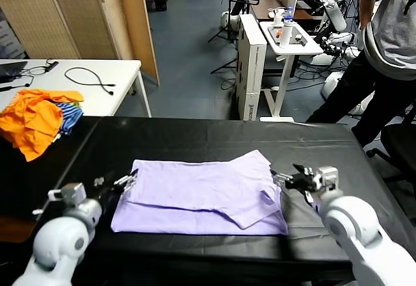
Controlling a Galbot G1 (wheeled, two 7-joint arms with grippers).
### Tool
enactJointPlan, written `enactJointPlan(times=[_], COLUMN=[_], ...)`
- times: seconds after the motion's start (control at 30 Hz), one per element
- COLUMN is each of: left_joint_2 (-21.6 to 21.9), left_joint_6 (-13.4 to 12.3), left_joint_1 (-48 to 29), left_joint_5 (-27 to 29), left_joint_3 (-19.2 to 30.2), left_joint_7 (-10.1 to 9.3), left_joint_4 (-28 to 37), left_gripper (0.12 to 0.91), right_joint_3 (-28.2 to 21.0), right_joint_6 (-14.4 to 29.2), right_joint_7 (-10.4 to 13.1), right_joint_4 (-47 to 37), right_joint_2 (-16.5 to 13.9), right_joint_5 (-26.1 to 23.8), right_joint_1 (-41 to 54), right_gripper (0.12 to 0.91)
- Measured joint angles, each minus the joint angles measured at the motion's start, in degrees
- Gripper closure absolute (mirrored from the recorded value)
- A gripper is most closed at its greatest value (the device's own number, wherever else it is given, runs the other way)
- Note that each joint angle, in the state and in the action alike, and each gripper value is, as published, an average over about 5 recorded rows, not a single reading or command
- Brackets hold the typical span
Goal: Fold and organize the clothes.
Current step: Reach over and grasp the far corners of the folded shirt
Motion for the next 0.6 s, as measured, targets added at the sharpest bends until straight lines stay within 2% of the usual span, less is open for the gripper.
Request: enactJointPlan(times=[0.3,0.6], left_joint_2=[1.3,1.2], left_joint_6=[0.3,0.2], left_joint_1=[-7.8,-10.5], left_joint_5=[-0.2,0.6], left_joint_3=[4.7,6.8], left_joint_7=[0.63,1.62], left_joint_4=[10.3,14.7], left_gripper=[0.123,0.123], right_joint_3=[-5.4,-8.0], right_joint_6=[1.3,2.0], right_joint_7=[-2.3,-2.5], right_joint_4=[-7.7,-12.1], right_joint_2=[2.7,4.7], right_joint_5=[-3.6,-3.9], right_joint_1=[5.8,9.7], right_gripper=[0.118,0.118])
